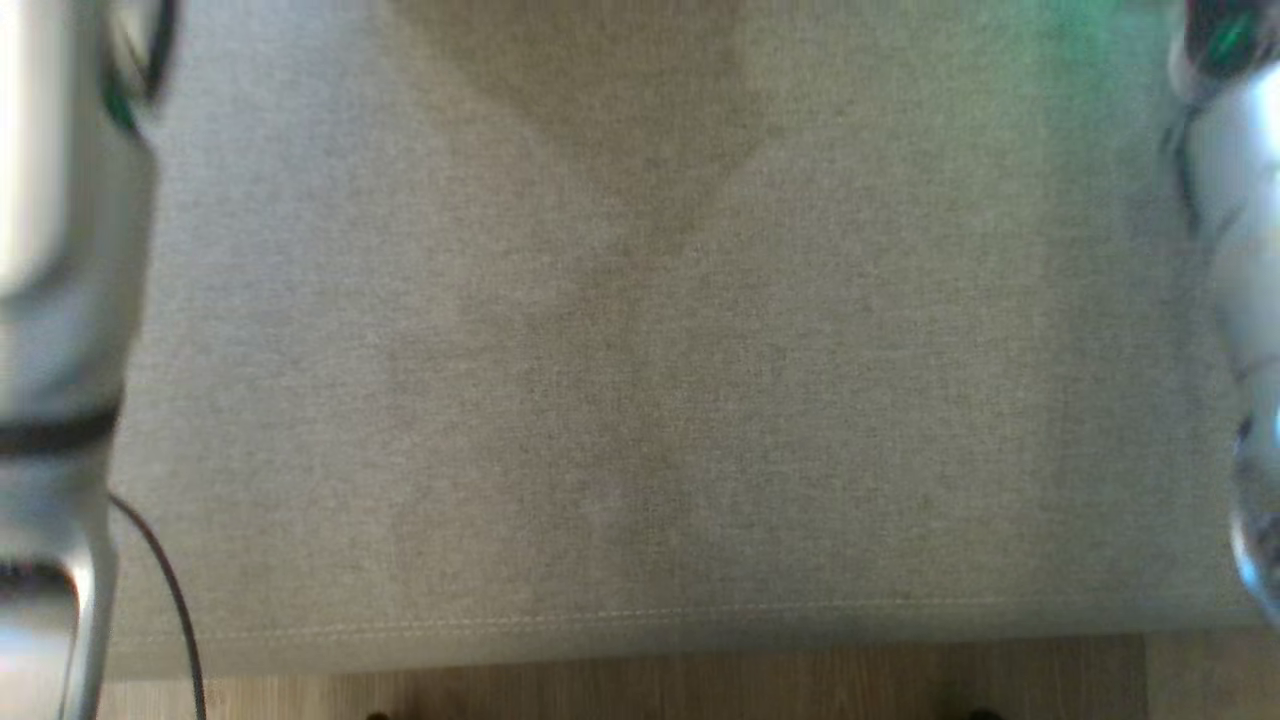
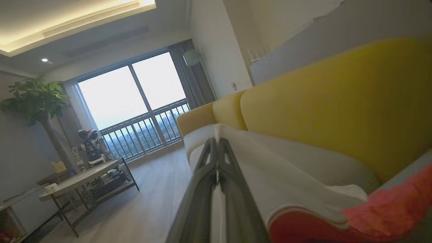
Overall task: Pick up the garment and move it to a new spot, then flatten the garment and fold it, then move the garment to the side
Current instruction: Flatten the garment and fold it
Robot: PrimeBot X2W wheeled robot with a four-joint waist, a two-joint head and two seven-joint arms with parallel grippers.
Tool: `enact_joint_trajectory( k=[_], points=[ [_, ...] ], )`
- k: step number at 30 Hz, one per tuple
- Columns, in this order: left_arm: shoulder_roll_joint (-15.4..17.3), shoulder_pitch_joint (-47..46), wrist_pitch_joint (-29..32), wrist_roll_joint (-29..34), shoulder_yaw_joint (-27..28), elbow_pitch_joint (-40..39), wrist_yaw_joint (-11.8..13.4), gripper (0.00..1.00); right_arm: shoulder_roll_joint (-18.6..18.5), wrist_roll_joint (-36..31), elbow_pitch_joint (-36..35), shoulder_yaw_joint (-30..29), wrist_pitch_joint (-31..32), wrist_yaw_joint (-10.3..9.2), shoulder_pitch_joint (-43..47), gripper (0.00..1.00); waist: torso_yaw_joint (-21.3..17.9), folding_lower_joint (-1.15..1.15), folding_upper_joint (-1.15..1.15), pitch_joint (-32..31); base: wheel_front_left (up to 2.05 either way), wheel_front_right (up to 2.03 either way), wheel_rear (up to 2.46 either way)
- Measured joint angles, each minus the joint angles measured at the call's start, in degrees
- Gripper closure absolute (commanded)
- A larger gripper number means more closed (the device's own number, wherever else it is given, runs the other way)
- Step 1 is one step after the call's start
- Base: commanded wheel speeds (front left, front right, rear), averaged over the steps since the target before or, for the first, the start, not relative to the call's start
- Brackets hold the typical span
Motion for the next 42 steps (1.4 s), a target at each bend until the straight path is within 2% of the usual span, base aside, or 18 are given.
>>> enact_joint_trajectory(
  k=[2, 8, 16, 22, 26, 30, 37, 42],
  points=[
    [1.6, 4.7, 0.0, 0.2, -0.8, -0.3, -1.4, 1.00, 0.0, 3.1, 0.6, 0.9, 1.9, 0.00, 3.2, 1.00, 0.1, -0.01, 0.00, -1.4, 0.00, 0.00, 0.00],
    [7.0, 17.7, 0.1, 2.4, -3.0, -1.0, -3.3, 1.00, -1.9, 8.6, 0.8, 5.1, 7.1, 0.00, 11.1, 1.00, 0.4, -0.01, 0.00, -6.6, 0.00, 0.00, 0.00],
    [11.1, 30.2, 0.1, 2.8, -7.3, -1.2, -5.6, 1.00, -2.8, 11.0, 2.7, 10.4, 12.2, 0.00, 18.7, 1.00, 0.3, -0.01, 0.00, -14.3, 0.00, 0.00, 0.00],
    [14.7, 35.5, 0.2, 5.0, -11.3, -1.2, -6.2, 1.00, -3.9, 11.4, 3.3, 14.3, 13.9, 0.00, 21.0, 1.00, -0.2, -0.01, 0.00, -18.9, 0.00, 0.00, 0.00],
    [16.2, 37.7, 0.2, 5.7, -12.4, -0.8, -6.4, 1.00, -4.5, 11.4, 3.7, 16.1, 14.8, 0.00, 22.1, 1.00, -0.5, -0.01, 0.00, -20.7, 0.00, 0.00, 0.00],
    [17.6, 40.4, 0.2, 6.2, -13.9, 0.3, -6.6, 1.00, -5.3, 10.4, 3.2, 20.3, 16.9, 0.00, 23.6, 1.00, -0.8, -0.01, 0.00, -22.5, 0.00, 0.00, 0.00],
    [19.4, 44.4, 0.2, 5.8, -16.2, 2.8, -7.0, 1.00, -7.0, 10.6, 2.2, 25.5, 20.1, 0.01, 27.1, 1.00, -1.2, -0.01, 0.00, -25.3, 0.00, 0.00, 0.00],
    [20.7, 47.1, 0.3, 2.8, -18.9, 3.1, -7.2, 1.00, -7.9, 12.0, 0.9, 28.9, 23.4, 0.01, 29.5, 1.00, -1.5, -0.01, 0.00, -27.5, 0.00, 0.00, 0.00]
  ],
)
